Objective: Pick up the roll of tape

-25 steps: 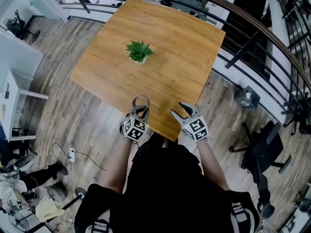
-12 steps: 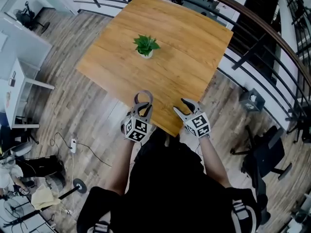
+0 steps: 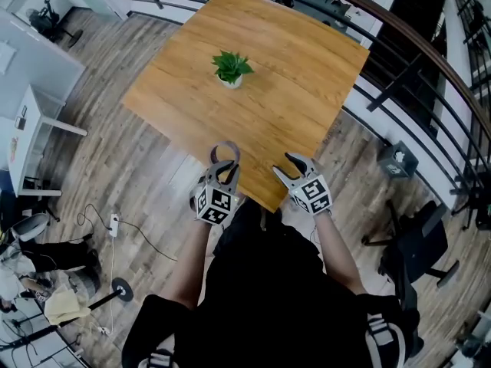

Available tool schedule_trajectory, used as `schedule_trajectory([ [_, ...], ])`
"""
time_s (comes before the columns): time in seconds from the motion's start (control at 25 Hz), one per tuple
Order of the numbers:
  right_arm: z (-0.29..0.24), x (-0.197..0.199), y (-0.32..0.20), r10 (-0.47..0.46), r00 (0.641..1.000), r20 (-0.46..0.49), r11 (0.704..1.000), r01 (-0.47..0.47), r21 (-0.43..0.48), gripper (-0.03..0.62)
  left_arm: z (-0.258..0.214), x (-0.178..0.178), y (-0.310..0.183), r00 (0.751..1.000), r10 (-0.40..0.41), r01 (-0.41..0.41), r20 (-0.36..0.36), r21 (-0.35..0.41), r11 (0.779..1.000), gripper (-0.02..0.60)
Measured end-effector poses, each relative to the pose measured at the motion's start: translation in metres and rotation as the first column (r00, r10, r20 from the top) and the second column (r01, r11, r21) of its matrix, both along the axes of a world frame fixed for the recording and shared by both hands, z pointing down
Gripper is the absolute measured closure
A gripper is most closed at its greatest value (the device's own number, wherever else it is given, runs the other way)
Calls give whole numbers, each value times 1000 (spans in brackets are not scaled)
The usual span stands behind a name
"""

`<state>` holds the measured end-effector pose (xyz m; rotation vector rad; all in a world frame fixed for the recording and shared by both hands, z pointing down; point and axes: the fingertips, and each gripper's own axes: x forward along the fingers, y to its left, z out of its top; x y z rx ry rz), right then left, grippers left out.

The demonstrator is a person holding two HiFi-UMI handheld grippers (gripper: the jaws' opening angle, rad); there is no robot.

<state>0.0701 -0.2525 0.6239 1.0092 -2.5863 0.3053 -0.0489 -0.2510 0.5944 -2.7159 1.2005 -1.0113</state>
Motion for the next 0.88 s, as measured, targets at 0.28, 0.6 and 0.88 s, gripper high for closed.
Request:
schedule_trajectory([
  [0.28,-1,3,10,-9,1000,-6,1000,9,4,381,2,0,11,1000,-10,10,7,-1,1000,523],
  [0.6,3,2,15,-20,1000,4,1000,20,-1,385,4,0,19,1000,-19,19,7,8,1000,523],
  [0.88,-2,-4,15,-19,1000,12,1000,19,5,391,4,-8,24,1000,-30,30,7,5,1000,523],
])
